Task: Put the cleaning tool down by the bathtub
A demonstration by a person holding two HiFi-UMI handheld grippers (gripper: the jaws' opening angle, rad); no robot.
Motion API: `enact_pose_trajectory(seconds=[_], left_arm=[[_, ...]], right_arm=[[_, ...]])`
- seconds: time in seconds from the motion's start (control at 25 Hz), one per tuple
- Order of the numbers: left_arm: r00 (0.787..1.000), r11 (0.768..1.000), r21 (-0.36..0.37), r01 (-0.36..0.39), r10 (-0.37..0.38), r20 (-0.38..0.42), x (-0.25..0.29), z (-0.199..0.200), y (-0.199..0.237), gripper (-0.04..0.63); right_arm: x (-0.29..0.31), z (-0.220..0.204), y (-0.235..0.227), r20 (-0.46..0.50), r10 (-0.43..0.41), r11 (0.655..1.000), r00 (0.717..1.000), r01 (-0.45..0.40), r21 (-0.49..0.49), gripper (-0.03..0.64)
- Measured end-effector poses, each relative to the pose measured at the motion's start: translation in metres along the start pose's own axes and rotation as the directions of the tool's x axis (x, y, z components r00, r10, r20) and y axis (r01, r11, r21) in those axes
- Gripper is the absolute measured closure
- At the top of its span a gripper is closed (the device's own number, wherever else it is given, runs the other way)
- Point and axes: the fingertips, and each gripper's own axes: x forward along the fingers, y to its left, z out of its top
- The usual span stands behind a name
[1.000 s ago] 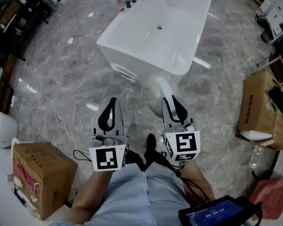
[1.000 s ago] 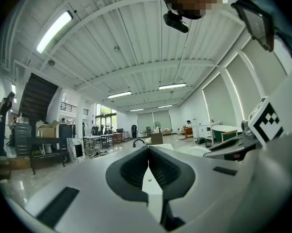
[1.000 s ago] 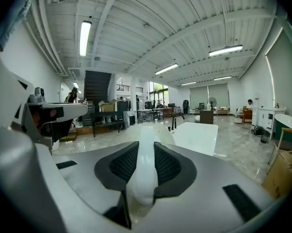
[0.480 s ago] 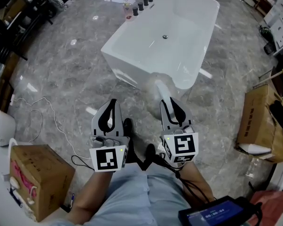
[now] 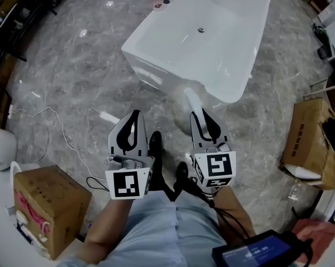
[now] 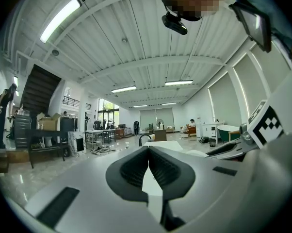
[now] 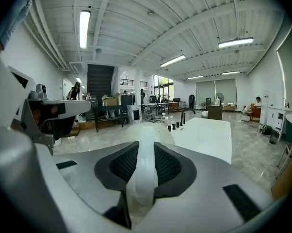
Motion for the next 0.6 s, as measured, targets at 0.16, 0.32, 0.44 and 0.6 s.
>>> enact_pose_trajectory(seconds=[0.16, 0.32, 0.44, 0.6], left_arm=[[0.999, 1.0, -0.025, 0.004, -0.005, -0.051, 0.018, -0.024, 0.027, 0.578], [0.997, 1.0, -0.009, 0.008, -0.009, -0.075, 0.04, -0.043, 0.056, 0.578], [0.996, 1.0, -0.008, 0.019, -0.02, -0.091, 0.057, -0.06, 0.069, 0.578], [0.991, 0.999, -0.017, 0.035, -0.037, -0.126, 0.08, -0.091, 0.079, 0.578]], right_arm=[[0.035, -0.015, 0.012, -0.047, 0.005, 1.0, 0.999, -0.004, 0.009, 0.515], [0.069, -0.028, 0.018, -0.093, 0.01, 1.0, 0.996, -0.008, 0.02, 0.515], [0.09, -0.043, 0.017, -0.122, 0.007, 0.999, 0.993, -0.003, 0.038, 0.515], [0.119, -0.069, 0.014, -0.163, 0.0, 0.999, 0.987, 0.009, 0.054, 0.515]])
